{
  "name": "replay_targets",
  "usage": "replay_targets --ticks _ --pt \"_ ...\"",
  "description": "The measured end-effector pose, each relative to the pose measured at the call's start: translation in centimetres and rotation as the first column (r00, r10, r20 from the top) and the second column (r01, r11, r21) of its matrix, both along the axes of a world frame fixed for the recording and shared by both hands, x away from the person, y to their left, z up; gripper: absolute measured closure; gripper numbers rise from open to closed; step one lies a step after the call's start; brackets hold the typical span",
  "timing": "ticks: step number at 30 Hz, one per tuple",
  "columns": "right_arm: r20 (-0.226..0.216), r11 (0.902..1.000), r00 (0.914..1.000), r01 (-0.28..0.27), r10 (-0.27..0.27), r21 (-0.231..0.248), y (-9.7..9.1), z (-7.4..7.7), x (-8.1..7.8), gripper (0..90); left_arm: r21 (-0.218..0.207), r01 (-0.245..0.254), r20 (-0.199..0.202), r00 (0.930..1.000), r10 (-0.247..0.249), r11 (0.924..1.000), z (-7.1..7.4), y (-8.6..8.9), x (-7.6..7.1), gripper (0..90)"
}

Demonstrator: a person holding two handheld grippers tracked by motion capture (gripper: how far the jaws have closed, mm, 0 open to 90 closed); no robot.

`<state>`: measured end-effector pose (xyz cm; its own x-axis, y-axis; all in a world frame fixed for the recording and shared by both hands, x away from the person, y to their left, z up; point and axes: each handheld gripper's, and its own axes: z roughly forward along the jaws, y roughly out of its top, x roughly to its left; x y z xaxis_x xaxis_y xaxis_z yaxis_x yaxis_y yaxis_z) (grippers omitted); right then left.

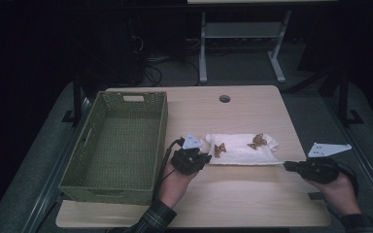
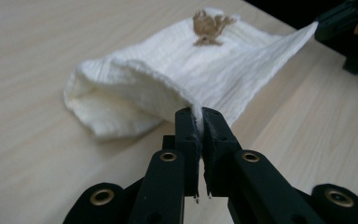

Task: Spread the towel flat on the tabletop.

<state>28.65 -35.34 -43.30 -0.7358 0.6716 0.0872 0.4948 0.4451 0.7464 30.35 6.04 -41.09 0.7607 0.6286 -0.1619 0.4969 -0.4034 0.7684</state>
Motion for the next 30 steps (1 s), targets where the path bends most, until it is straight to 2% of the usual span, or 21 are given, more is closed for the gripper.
replay_targets --ticks 3,7,11,12,13,14,18,23,26,28,30 --pt "-0.025 0.9999 0.9996 -0.011 0.011 0.000 0.0 -0.3 -0.8 86.3 0.018 0.013 -0.049 0.9987 -0.012 0.9998 -1.2 0.2 -0.9 85.1" --pt "-0.068 0.9992 0.9972 -0.032 0.030 -0.025 0.3 -1.1 -1.6 86.0 0.062 0.042 -0.118 0.9924 -0.034 0.9972 -2.8 0.0 -2.1 84.7" --pt "-0.128 0.9961 0.9905 -0.059 0.050 -0.066 0.8 -2.1 -2.0 85.8 0.134 0.070 -0.165 0.9851 -0.048 0.9885 -4.0 -0.2 -2.6 79.4" --pt "-0.134 0.9948 0.9891 -0.072 0.061 -0.073 0.8 -2.3 -2.0 85.1 0.153 0.077 -0.165 0.9849 -0.051 0.9853 -4.2 -0.2 -2.6 74.0" --pt "-0.145 0.9946 0.9879 -0.067 0.055 -0.079 0.9 -2.4 -2.1 82.4 0.145 0.063 -0.156 0.9869 -0.040 0.9875 -4.1 -0.3 -2.6 68.5" --pt "-0.134 0.9947 0.9890 -0.071 0.061 -0.074 0.8 -2.3 -2.0 80.0 0.139 0.059 -0.154 0.9874 -0.037 0.9885 -3.8 -0.3 -2.6 63.9" --pt "-0.098 0.9986 0.9941 -0.048 0.045 -0.021 0.6 -1.2 -1.7 71.6 0.123 0.026 -0.111 0.9937 -0.013 0.9921 -2.4 -0.6 -1.8 53.8" --pt "-0.058 0.9999 0.9983 -0.010 0.009 -0.004 0.6 -0.1 0.5 67.2 0.125 -0.025 -0.083 0.9959 0.036 0.9918 -1.5 -1.1 0.7 51.8" --pt "-0.042 0.9999 0.9990 0.015 -0.015 -0.005 0.9 0.2 2.5 65.5 0.130 -0.054 -0.063 0.9961 0.062 0.9901 -1.0 -1.4 2.3 51.7" --pt "-0.048 0.9994 0.9983 0.034 -0.033 0.005 1.2 0.4 4.0 64.2 0.129 -0.076 -0.046 0.9955 0.083 0.9887 -0.8 -1.6 3.6 51.8" --pt "-0.036 0.9990 0.9983 0.045 -0.045 0.009 1.6 0.5 5.8 64.0 0.129 -0.099 -0.049 0.9932 0.106 0.9866 -0.9 -1.8 5.1 51.9"
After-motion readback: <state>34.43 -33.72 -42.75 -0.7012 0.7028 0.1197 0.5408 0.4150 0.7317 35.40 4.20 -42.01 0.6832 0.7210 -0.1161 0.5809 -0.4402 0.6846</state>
